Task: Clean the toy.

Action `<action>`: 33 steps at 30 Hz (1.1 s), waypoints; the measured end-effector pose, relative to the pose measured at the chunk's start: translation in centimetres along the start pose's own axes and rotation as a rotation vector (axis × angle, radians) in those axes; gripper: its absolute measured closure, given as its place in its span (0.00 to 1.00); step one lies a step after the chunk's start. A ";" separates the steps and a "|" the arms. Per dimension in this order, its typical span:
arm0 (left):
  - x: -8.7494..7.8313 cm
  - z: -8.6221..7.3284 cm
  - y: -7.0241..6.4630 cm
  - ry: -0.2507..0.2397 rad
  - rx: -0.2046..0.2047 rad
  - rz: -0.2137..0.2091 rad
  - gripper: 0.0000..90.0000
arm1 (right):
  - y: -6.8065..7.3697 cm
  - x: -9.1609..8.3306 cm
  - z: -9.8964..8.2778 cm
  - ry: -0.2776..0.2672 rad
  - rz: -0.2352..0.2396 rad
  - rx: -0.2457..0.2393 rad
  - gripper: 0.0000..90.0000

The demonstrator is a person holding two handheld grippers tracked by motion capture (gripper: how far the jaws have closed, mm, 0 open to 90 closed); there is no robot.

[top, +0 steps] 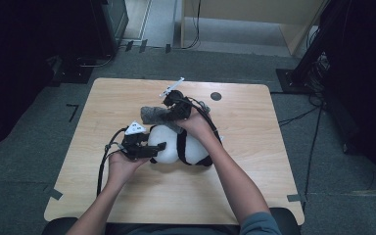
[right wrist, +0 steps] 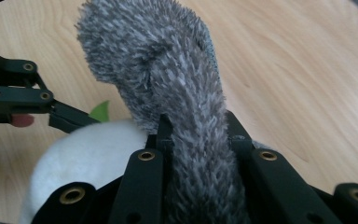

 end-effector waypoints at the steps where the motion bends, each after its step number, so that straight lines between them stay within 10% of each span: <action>1: 0.0 0.0 0.0 0.002 0.000 0.001 0.34 | 0.2 0.3 0.0 0.007 0.002 -0.002 0.83; 33: 0.4 -0.3 0.5 0.015 -0.034 0.002 0.34 | -8.3 -2.5 -6.1 0.109 -0.075 0.152 0.83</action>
Point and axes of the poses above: each handheld gripper's, and its own axes: x roughly forward along the jaws, z roughly out of its top, y roughly to its left, the point moved 8 cm from there along x, roughly forward along the jaws, and after that the axes turned 3 degrees about x, right-handed, at the moved point
